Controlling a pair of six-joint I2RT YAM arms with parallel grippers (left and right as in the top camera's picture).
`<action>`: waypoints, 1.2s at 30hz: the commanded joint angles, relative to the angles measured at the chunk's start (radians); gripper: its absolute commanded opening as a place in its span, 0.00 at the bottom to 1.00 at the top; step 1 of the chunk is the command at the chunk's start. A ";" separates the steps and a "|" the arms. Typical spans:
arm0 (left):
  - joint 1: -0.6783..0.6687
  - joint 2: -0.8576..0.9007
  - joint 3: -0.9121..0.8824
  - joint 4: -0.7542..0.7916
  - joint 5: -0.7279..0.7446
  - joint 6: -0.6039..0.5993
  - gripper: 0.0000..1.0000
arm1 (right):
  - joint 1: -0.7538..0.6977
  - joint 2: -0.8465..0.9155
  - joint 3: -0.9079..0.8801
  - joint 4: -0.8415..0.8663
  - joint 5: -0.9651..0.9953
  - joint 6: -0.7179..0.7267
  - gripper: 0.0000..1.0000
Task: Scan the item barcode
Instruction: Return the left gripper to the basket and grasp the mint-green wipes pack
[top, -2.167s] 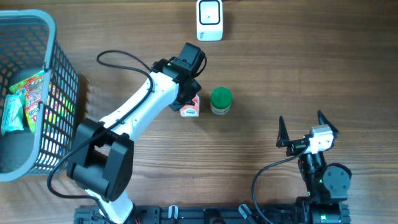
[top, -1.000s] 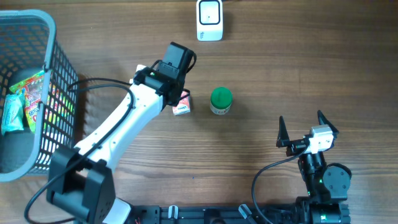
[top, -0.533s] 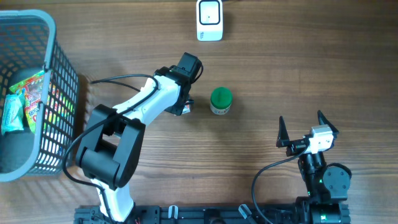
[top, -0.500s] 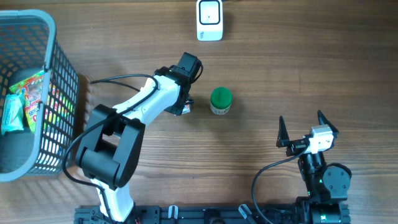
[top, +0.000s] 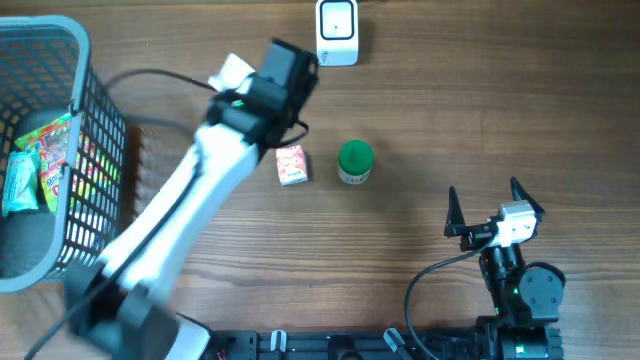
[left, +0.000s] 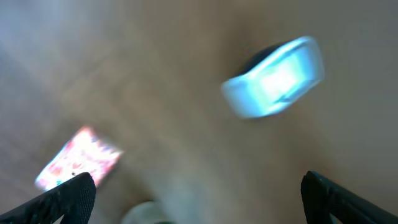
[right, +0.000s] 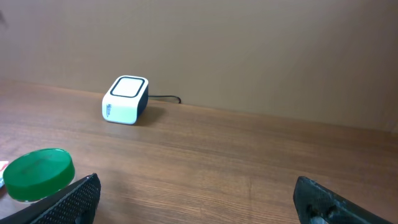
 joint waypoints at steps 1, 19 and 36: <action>0.003 -0.208 0.037 -0.006 -0.334 0.090 1.00 | 0.003 -0.003 -0.001 0.003 0.014 -0.009 1.00; 0.899 -0.322 0.037 -0.053 -0.208 0.217 1.00 | 0.003 -0.003 -0.001 0.003 0.014 -0.009 1.00; 1.145 0.197 0.037 0.082 -0.070 1.255 1.00 | 0.003 -0.003 -0.001 0.003 0.013 -0.009 1.00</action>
